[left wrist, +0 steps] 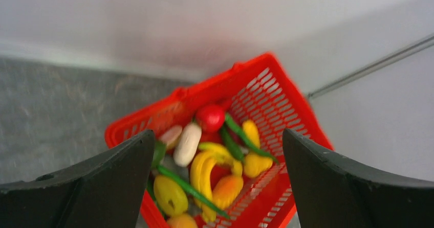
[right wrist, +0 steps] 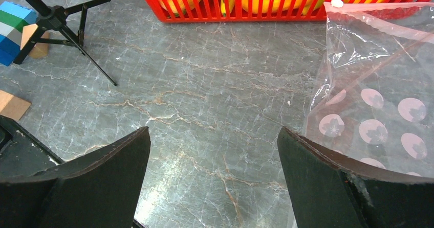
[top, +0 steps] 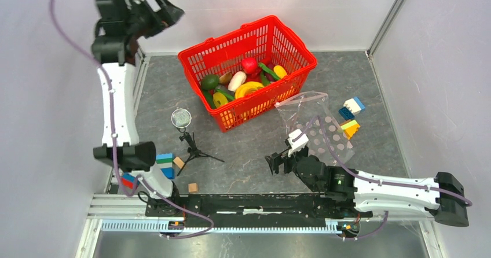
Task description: Place the food in the zip-top bag and seal the zipper
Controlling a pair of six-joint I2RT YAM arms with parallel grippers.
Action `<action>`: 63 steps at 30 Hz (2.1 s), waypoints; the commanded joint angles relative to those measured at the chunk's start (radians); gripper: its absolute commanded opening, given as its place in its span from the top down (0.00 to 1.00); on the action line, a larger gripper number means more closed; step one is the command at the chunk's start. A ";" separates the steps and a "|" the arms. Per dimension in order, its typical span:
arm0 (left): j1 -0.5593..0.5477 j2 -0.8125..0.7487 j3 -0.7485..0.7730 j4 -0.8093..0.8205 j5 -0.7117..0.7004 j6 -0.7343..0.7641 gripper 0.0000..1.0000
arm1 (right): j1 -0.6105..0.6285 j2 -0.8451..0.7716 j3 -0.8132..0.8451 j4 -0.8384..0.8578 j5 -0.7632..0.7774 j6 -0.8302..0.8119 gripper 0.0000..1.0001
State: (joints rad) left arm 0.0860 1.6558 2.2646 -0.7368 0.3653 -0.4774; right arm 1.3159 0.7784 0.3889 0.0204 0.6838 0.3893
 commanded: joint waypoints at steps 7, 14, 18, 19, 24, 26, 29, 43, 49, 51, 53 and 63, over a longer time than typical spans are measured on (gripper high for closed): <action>-0.394 0.032 0.228 -0.211 -0.336 0.223 0.00 | 0.005 -0.002 0.041 0.005 0.064 0.018 0.02; -0.922 -0.134 -0.011 -0.201 -0.620 0.347 0.00 | 0.005 -0.024 0.007 -0.018 0.186 0.101 0.02; -1.196 -0.263 -0.302 -0.092 -0.723 0.344 0.00 | 0.004 -0.073 -0.028 -0.130 0.337 0.229 0.02; -1.254 -0.291 -0.367 -0.048 -0.740 0.332 0.00 | 0.003 -0.085 -0.031 -0.174 0.388 0.278 0.02; -1.424 -0.379 -0.677 0.119 -0.872 0.230 0.00 | 0.002 -0.192 -0.049 -0.467 0.549 0.558 0.02; -1.482 -0.396 -0.783 0.181 -0.932 0.189 0.00 | 0.002 -0.258 -0.068 -0.584 0.581 0.666 0.02; -1.547 -0.398 -0.900 0.233 -0.990 0.129 0.00 | 0.002 -0.363 -0.107 -0.671 0.595 0.726 0.02; -1.593 -0.385 -1.530 0.526 -1.330 -0.239 0.00 | 0.002 -0.390 -0.085 -0.433 0.403 0.381 0.02; -1.592 -0.367 -1.652 0.424 -1.420 -0.461 0.00 | 0.002 -0.298 -0.063 -0.349 0.322 0.334 0.02; -1.592 -0.399 -1.703 0.419 -1.438 -0.490 0.00 | 0.002 -0.278 -0.069 -0.313 0.308 0.320 0.02; -1.592 -0.433 -1.757 0.436 -1.446 -0.502 0.00 | 0.002 -0.265 -0.074 -0.285 0.300 0.309 0.02; -1.459 -0.568 -1.969 0.551 -1.394 -0.521 0.00 | 0.002 -0.250 -0.077 -0.244 0.274 0.287 0.02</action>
State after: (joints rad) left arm -1.4353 1.1477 0.3573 -0.2882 -1.0008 -0.9371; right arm 1.3155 0.5312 0.2890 -0.2684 0.9672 0.6937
